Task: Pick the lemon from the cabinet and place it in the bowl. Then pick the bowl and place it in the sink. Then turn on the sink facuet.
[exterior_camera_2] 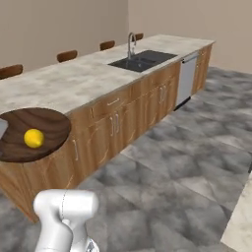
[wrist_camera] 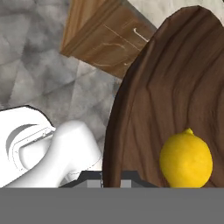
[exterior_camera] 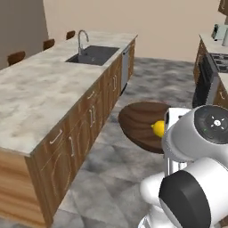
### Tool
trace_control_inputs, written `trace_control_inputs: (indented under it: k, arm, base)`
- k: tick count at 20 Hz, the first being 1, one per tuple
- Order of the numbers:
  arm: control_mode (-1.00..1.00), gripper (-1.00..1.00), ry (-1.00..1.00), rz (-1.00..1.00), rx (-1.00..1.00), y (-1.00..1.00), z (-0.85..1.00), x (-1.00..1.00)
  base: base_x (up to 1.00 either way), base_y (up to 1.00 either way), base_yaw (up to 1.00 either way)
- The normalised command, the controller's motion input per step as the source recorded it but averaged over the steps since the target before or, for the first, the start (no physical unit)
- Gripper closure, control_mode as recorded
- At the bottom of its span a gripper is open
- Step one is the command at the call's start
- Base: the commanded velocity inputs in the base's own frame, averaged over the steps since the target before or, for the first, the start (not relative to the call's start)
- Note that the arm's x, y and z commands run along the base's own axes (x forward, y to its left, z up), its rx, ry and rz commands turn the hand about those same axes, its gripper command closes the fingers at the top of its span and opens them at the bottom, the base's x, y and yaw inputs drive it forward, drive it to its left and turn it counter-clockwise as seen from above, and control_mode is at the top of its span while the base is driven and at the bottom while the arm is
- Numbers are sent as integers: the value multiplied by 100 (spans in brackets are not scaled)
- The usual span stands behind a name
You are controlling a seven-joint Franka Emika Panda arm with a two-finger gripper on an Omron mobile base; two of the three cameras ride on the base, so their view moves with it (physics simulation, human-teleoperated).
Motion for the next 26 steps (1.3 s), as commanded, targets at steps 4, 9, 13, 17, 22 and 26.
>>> trace_control_inputs:
  k: [4, 9, 13, 17, 22, 26]
  arm:
    - [100, 100, 0, 0, 0, 0, 0, 0]
    - [100, 100, 0, 0, 0, 0, 0, 0]
    - [100, 100, 0, 0, 0, 0, 0, 0]
    - [100, 100, 0, 0, 0, 0, 0, 0]
    - [100, 100, 0, 0, 0, 0, 0, 0]
    - [100, 100, 0, 0, 0, 0, 0, 0]
  base:
    - [85, 0, -63]
    - [98, 0, -54]
    - [100, 0, -38]
    - [100, 0, -34]
    - [100, 16, -24]
    - [100, 33, -12]
